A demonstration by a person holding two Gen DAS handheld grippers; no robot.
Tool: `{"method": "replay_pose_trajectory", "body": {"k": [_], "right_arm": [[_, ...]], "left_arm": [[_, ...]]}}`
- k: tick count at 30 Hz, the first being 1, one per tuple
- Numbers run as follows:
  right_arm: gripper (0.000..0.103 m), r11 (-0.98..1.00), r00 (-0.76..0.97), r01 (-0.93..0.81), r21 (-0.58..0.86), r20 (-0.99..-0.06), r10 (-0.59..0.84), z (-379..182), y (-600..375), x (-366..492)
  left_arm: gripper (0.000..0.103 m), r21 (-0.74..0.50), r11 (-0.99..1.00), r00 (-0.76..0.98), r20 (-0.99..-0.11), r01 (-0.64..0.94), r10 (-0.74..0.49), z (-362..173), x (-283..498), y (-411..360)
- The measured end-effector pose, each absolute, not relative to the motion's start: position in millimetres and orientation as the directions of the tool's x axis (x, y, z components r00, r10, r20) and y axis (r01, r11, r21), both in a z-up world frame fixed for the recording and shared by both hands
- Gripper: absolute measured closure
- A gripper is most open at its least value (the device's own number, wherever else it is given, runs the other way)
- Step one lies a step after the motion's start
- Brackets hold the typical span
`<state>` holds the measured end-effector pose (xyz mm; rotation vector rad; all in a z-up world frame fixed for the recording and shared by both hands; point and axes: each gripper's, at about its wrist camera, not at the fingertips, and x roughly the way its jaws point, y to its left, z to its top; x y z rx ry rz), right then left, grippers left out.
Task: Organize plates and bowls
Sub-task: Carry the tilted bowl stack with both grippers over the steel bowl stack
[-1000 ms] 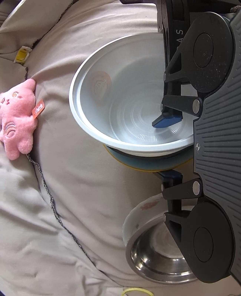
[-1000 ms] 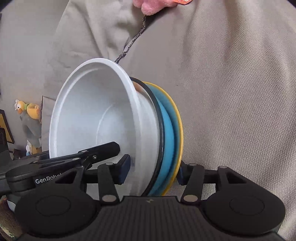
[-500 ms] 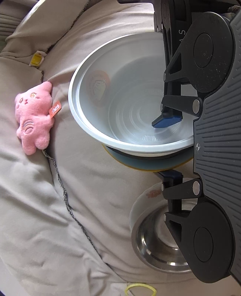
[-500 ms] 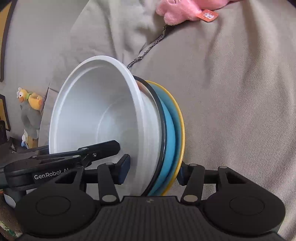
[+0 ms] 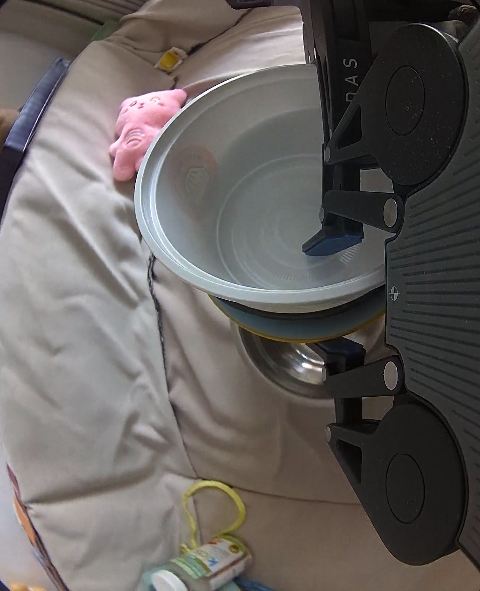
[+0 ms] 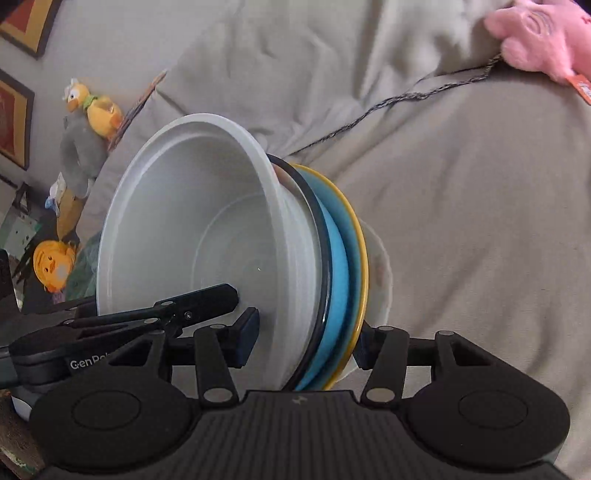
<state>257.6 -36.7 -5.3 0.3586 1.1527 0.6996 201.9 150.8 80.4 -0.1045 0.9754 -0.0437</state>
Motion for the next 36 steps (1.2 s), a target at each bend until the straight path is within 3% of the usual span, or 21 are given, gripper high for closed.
{"method": "replay_pose_trajectory", "body": {"k": [8, 22, 36], "right_arm": [[0.051, 0.832, 0.177, -0.341, 0.437, -0.84, 0.513, -13.7, 21.3, 260.7], [0.051, 0.901, 0.147, -0.291, 0.322, -0.916, 0.374, -1.7, 54.5, 264.7], [0.048, 0.94, 0.124, -0.177, 0.29, -0.941, 0.314, -5.2, 59.3, 272.7]], "left_arm": [[0.055, -0.309, 0.946, 0.576, -0.792, -0.094, -0.201, 31.9, 193.1, 214.2], [0.056, -0.444, 0.893, 0.58, -0.749, -0.08, -0.32, 18.9, 187.4, 242.0], [0.057, -0.493, 0.868, 0.564, -0.736, -0.068, -0.374, 14.0, 192.9, 251.2]]}}
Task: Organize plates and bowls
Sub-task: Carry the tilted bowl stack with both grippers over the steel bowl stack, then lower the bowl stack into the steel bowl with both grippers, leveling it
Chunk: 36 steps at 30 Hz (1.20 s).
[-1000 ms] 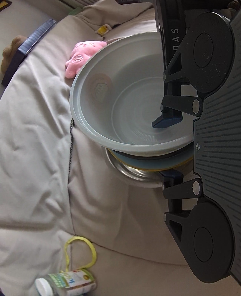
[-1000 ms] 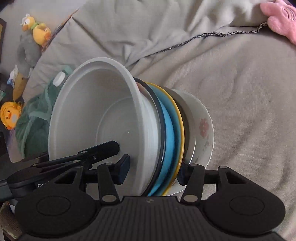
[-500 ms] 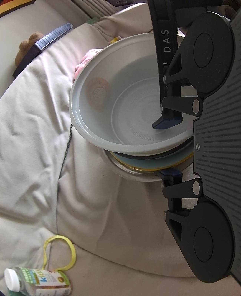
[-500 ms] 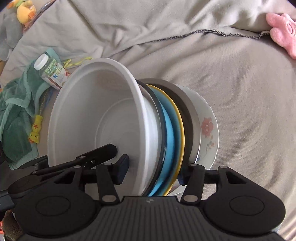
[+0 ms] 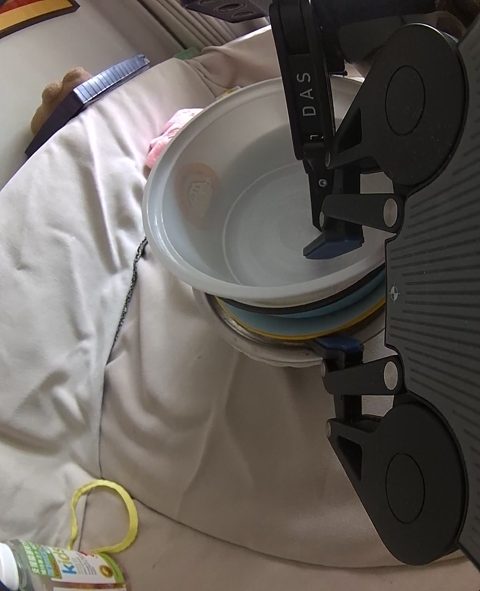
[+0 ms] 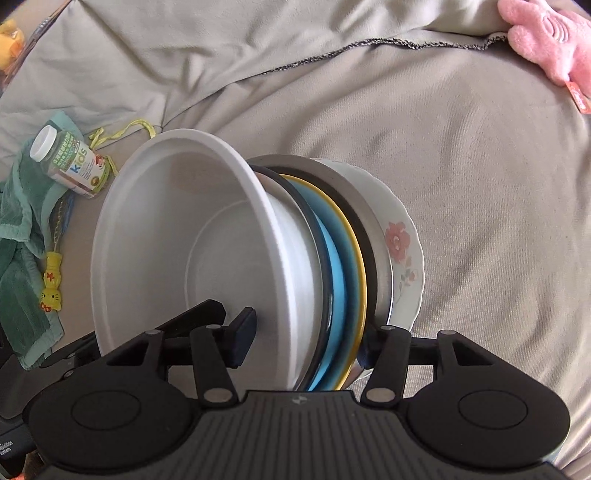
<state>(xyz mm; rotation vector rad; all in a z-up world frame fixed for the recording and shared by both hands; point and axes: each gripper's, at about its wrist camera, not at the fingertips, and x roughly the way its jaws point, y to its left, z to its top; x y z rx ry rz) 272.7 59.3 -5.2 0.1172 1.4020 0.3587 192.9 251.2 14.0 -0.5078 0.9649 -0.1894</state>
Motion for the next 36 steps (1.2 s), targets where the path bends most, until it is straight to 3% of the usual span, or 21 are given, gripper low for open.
{"method": "replay_pose_trajectory", "body": {"k": [10, 36], "right_arm": [[0.046, 0.955, 0.125, -0.105, 0.279, -0.948, 0.291, -6.7, 60.9, 279.2], [0.05, 0.949, 0.129, -0.118, 0.293, -0.943, 0.307, -4.7, 55.2, 279.3]], "left_arm": [[0.057, -0.505, 0.86, 0.551, -0.737, -0.065, -0.391, 13.6, 193.2, 252.5], [0.066, -0.504, 0.864, 0.536, -0.73, -0.004, -0.423, 15.0, 192.8, 261.7]]}}
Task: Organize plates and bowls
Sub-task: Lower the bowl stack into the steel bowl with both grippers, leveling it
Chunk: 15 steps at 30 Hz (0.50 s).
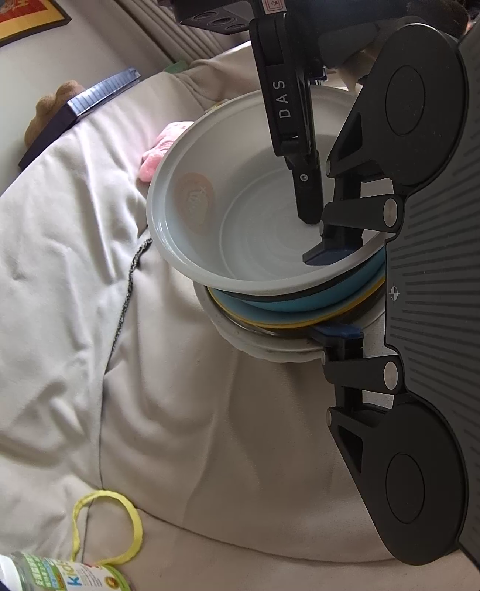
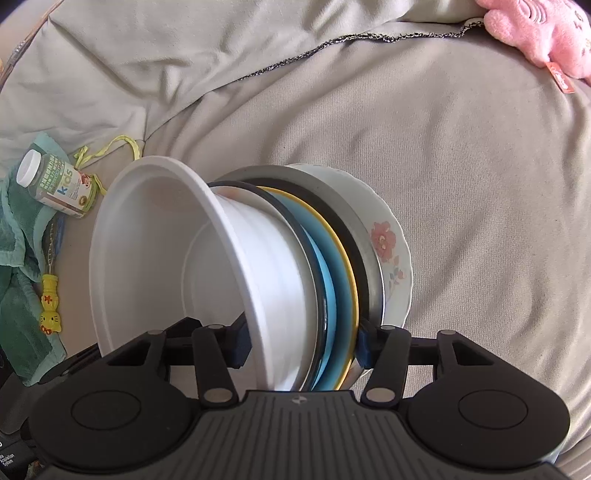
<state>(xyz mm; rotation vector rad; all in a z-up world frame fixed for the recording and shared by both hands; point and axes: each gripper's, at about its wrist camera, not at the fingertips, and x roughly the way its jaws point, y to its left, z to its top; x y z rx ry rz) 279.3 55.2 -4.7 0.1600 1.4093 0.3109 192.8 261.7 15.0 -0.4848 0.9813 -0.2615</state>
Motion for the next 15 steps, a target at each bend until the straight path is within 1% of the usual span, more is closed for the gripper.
{"method": "replay_pose_trajectory", "body": {"k": [5, 9, 12, 15], "right_arm": [[0.051, 0.952, 0.138, -0.134, 0.277, -0.946, 0.294, -2.2, 58.2, 277.3], [0.051, 0.953, 0.141, -0.154, 0.26, -0.949, 0.282, -0.5, 61.6, 275.1], [0.052, 0.956, 0.139, -0.166, 0.243, -0.954, 0.266, -1.2, 64.8, 272.8], [0.053, 0.953, 0.134, -0.165, 0.256, -0.951, 0.279, 2.6, 61.9, 271.4]], "left_arm": [[0.066, -0.493, 0.869, 0.524, -0.73, 0.04, -0.438, 14.7, 193.3, 261.2], [0.066, -0.506, 0.861, 0.526, -0.721, 0.044, -0.451, 13.0, 194.0, 264.5], [0.067, -0.513, 0.858, 0.534, -0.717, 0.032, -0.449, 11.4, 196.4, 264.6], [0.07, -0.501, 0.865, 0.542, -0.72, 0.028, -0.434, 11.0, 197.7, 263.9]]}}
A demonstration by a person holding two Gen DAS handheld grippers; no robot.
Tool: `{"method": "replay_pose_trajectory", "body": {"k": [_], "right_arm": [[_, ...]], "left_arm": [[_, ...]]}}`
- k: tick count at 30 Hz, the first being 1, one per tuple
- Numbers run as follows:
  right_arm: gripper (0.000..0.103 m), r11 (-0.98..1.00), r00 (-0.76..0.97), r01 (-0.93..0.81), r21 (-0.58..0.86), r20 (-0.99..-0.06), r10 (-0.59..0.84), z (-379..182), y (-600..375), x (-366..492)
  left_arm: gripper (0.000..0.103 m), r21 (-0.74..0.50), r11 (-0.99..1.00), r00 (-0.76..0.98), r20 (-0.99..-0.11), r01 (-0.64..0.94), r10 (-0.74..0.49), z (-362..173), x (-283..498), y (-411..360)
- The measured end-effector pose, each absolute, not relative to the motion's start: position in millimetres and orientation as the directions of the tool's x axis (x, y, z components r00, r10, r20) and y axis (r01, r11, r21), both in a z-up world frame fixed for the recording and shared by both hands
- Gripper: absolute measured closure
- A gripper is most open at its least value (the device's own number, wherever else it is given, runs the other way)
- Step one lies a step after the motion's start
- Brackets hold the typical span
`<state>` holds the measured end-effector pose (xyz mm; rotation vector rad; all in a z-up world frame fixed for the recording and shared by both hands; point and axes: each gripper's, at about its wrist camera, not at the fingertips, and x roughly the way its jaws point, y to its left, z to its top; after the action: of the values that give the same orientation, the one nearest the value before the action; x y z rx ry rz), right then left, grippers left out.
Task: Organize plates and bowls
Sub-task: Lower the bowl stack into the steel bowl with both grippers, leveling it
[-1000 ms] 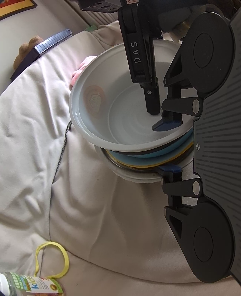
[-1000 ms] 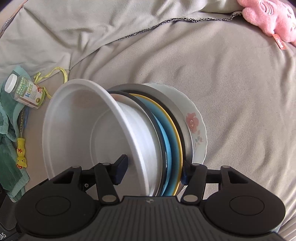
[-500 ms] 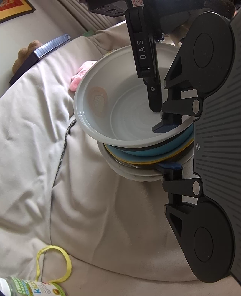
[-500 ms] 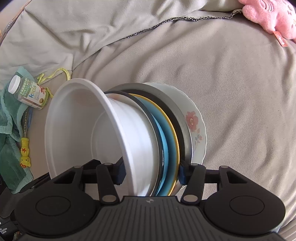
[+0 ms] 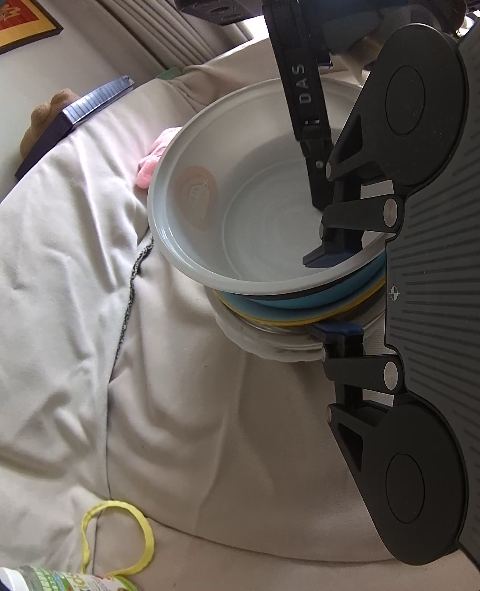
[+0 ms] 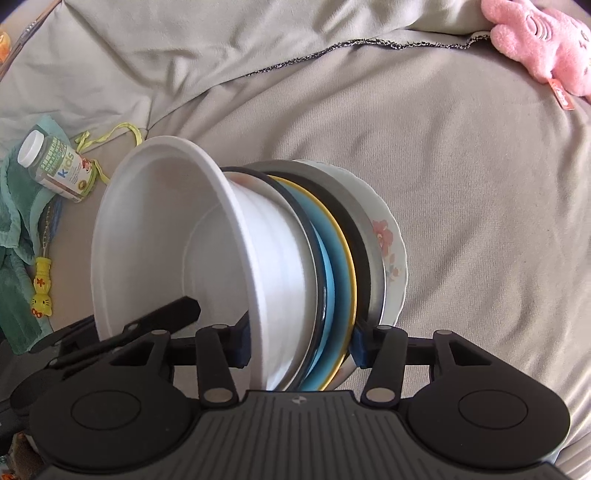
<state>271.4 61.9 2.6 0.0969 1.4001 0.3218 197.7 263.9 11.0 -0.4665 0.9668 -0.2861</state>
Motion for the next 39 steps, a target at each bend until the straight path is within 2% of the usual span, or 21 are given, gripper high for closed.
{"method": "replay_pose_trajectory", "body": {"k": [7, 13, 18, 23, 28, 32, 39], "right_arm": [[0.054, 0.953, 0.14, -0.163, 0.254, -0.951, 0.277, 8.1, 57.1, 272.5], [0.054, 0.965, 0.161, -0.155, 0.213, -0.958, 0.237, -1.3, 64.0, 287.8], [0.055, 0.962, 0.146, -0.176, 0.209, -0.961, 0.235, 0.9, 63.3, 284.1], [0.054, 0.942, 0.189, -0.258, 0.214, -0.945, 0.267, 26.7, 62.7, 270.7], [0.057, 0.943, 0.234, -0.296, 0.151, -0.946, 0.225, 30.3, 70.0, 264.5], [0.058, 0.946, 0.234, -0.278, 0.165, -0.944, 0.233, 20.7, 63.4, 267.2], [0.058, 0.949, 0.242, -0.247, 0.195, -0.936, 0.256, 18.5, 52.8, 268.2]], "left_arm": [[0.069, -0.497, 0.867, 0.548, -0.718, 0.028, -0.43, 10.4, 196.7, 262.5], [0.064, -0.483, 0.875, 0.56, -0.717, 0.031, -0.415, 11.9, 195.3, 258.0], [0.065, -0.448, 0.894, 0.573, -0.726, 0.027, -0.381, 16.0, 194.0, 257.5], [0.068, -0.425, 0.905, 0.585, -0.729, 0.021, -0.356, 15.7, 196.5, 257.5], [0.067, -0.432, 0.902, 0.568, -0.737, 0.02, -0.366, 15.1, 196.7, 259.6], [0.065, -0.469, 0.883, 0.554, -0.732, 0.011, -0.396, 14.1, 195.0, 264.7], [0.065, -0.399, 0.917, 0.571, -0.75, 0.015, -0.335, 18.4, 197.3, 251.9]]}}
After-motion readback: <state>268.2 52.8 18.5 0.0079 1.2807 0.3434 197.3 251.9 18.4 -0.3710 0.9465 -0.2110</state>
